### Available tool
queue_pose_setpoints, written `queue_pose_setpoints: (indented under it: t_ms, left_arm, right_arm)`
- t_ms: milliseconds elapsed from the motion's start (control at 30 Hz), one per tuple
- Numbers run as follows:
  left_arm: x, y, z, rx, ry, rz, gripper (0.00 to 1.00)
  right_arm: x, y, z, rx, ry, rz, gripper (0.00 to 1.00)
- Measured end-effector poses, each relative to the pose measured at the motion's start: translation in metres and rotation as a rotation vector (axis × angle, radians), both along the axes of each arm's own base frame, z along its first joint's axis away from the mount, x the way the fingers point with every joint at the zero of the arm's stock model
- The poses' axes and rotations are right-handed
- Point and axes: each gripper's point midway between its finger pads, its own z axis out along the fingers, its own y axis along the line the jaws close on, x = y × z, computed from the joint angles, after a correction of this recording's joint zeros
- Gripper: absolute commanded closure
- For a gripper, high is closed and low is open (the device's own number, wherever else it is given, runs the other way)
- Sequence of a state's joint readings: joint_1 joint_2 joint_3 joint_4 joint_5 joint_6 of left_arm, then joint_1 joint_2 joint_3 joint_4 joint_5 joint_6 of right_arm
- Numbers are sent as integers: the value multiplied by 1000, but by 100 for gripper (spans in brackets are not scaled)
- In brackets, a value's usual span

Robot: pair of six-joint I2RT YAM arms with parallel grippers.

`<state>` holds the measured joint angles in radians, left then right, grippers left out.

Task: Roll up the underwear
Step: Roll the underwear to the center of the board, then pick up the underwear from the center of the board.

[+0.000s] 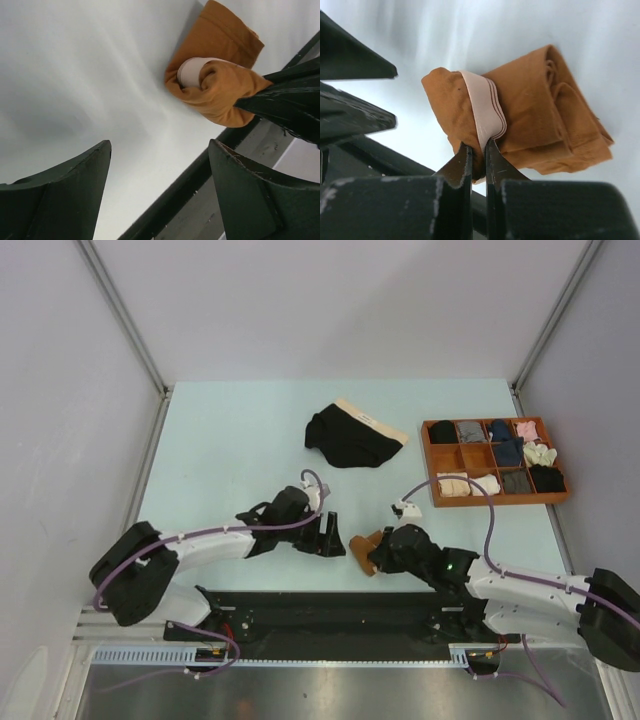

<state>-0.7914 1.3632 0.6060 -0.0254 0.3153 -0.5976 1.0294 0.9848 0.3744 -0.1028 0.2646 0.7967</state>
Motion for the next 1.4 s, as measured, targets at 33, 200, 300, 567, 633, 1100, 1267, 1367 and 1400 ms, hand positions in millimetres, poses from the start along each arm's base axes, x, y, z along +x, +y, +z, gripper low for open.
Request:
queue_pose_setpoints:
  t_ms: [33,200,300,567,633,1100,1267,1367,1400]
  left_arm:
    - [0,-3,-4,6,-5,-5,18]
    - [9,-17,-18,16,-25,-6,17]
    - [16,-26,-19,-5,-42,-5,17]
    - [30,-49,-19,-75,-75,-17,18]
    - [33,-57,-18,-102,-71,-26,19]
    - [43,-89,-22,-120,-59,-56,29]
    - [43,-97,-23,-103,-76,-59,30]
    - [42,-100,-23,-99,-83,-62,30]
    - [42,-100,-23,-96,-84,-61,30]
  right_arm:
    - [1,-3,0,2,4,-16,100]
    - [5,-15,-4,-8,28,-76,100]
    - [5,-21,-9,-16,44,-100,100]
    - [8,-26,-15,-34,63,-133,100]
    - [8,-27,-17,-41,65,-137,100]
    - [15,-50,-15,-145,125,-143,8]
    - [27,-60,-3,-129,144,-161,0]
    - [33,-64,0,-97,161,-163,1]
    - [33,-64,0,-85,170,-158,1]
